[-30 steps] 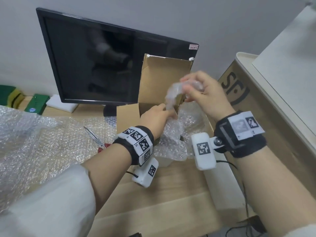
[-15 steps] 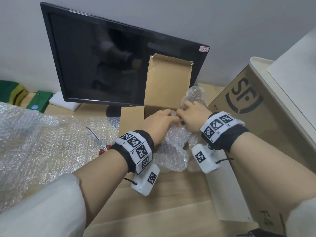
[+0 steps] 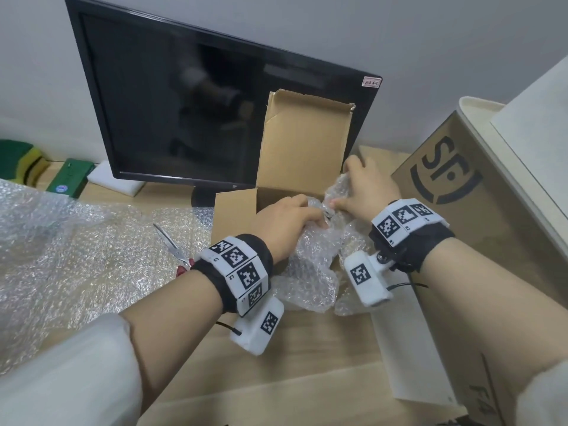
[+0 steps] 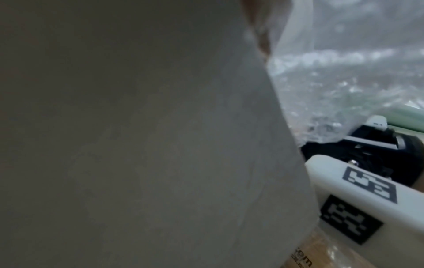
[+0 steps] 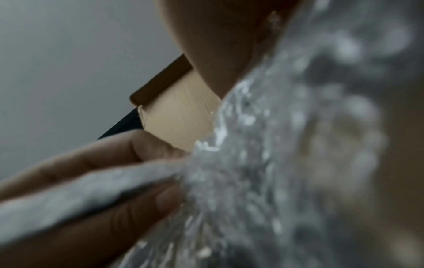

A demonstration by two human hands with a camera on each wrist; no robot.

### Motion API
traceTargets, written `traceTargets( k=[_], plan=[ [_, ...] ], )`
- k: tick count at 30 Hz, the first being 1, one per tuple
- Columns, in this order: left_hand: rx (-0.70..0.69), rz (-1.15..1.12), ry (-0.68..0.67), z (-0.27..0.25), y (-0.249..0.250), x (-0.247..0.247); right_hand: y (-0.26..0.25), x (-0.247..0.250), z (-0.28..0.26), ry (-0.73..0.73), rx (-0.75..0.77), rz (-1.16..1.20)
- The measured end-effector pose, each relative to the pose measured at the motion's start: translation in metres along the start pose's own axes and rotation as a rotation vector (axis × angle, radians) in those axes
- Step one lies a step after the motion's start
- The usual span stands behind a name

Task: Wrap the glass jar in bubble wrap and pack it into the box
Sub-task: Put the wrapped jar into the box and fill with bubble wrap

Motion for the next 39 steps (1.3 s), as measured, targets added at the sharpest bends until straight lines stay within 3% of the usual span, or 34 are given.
traceTargets(
  k=[4,6,8,12,15,17,22,25,28,33,35,37,39],
  plan=[
    [0.006,0.005,-0.004,0.0,0.0,0.0,-0.03,0.004,-0.005,0.048,0.286,0.059],
    [0.008,0.007,0.001,0.0,-0.002,-0.001,-0.044,-0.002,-0.008,-0.065,0.4,-0.011],
    [0.005,0.01,0.012,0.001,-0.003,-0.002,-0.048,-0.009,-0.011,-0.194,0.402,-0.122],
    [0.002,0.01,0.018,0.002,-0.003,-0.004,-0.049,-0.004,-0.016,-0.279,0.392,-0.405],
    [-0.01,0.024,0.007,0.002,-0.002,-0.004,-0.035,-0.028,-0.015,-0.576,0.312,-0.519],
    [-0.01,0.023,-0.007,0.001,-0.001,-0.004,-0.031,-0.044,-0.014,-0.652,0.335,-0.508],
    [0.007,0.0,-0.014,0.0,-0.002,-0.001,-0.033,-0.026,-0.004,-0.52,0.358,-0.157],
    [0.021,0.002,-0.008,0.0,-0.002,0.001,-0.039,0.004,0.0,-0.289,0.429,-0.267],
    [0.01,-0.036,0.006,0.001,-0.003,0.0,-0.037,-0.001,-0.006,-0.43,0.386,-0.446],
    [-0.015,-0.037,0.027,0.001,-0.003,-0.006,-0.027,-0.027,-0.019,-0.653,0.185,-0.254],
    [-0.022,-0.023,0.047,0.002,-0.003,-0.006,-0.032,-0.033,-0.023,-0.708,0.206,-0.245],
    [-0.016,-0.042,0.039,0.001,-0.004,-0.005,-0.032,-0.03,-0.019,-0.693,0.236,-0.153],
    [-0.007,-0.028,0.033,0.001,-0.003,-0.002,-0.026,-0.009,-0.014,-0.572,0.213,0.079]
  ],
)
Point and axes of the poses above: each hand's wrist, its own z-axis towards the middle knuckle, its own x-axis out of the back of the hand, y = z × x, the point moved 6 cm from there along z, towards the middle knuckle, and after that the axes turned 3 degrees about z, right-handed, at the moved point
